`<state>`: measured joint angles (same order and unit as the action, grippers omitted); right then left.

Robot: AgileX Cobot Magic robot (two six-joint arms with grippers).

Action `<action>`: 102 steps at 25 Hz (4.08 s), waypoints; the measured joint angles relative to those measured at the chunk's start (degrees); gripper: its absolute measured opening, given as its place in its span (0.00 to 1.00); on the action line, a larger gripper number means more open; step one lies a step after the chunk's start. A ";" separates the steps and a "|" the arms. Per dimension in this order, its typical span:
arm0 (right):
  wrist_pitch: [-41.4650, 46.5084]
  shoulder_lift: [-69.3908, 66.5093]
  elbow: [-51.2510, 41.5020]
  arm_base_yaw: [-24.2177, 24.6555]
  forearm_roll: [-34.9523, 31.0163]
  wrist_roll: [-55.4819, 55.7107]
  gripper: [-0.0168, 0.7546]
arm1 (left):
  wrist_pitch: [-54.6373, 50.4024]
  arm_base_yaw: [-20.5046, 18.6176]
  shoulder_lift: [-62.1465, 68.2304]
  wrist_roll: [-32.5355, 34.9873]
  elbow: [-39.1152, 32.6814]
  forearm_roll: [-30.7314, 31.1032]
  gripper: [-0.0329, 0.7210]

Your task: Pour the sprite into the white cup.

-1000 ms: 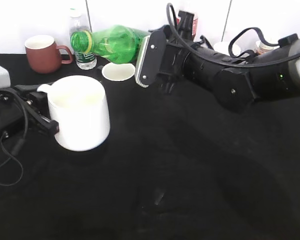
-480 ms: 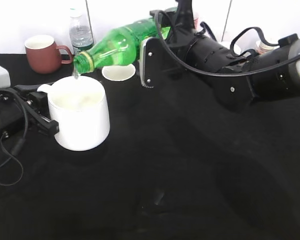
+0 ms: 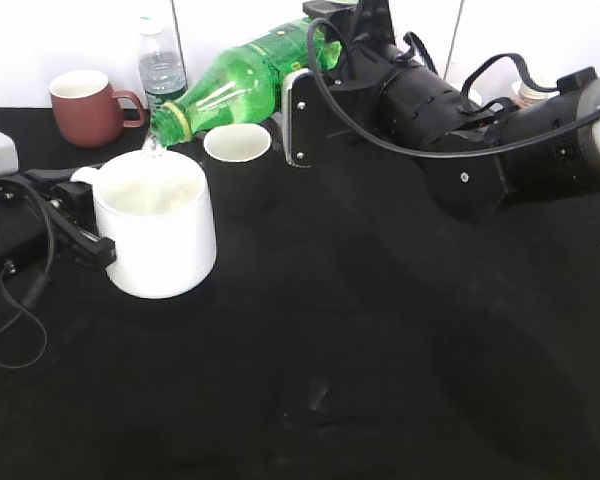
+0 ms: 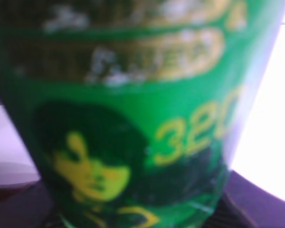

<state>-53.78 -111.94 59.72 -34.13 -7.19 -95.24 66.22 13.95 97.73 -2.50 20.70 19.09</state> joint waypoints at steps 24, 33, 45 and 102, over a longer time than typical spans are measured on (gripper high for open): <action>2.06 0.01 0.00 -0.63 1.45 25.08 0.54 | -0.92 0.00 0.00 0.04 0.00 -4.21 0.13; 9.62 0.01 0.00 -0.88 0.68 86.53 0.54 | -0.58 -10.44 12.59 0.04 14.02 -13.51 0.13; 10.71 0.01 0.00 -0.88 0.79 87.69 0.54 | -1.82 -11.37 40.75 -2.34 45.58 -11.20 0.17; 107.72 32.25 -1.73 8.62 11.58 102.56 0.79 | -129.73 9.92 -37.12 -3.80 26.80 -18.69 0.64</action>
<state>53.94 -79.68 57.98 -25.51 4.38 7.32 -63.51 23.88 60.61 -6.30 47.50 0.40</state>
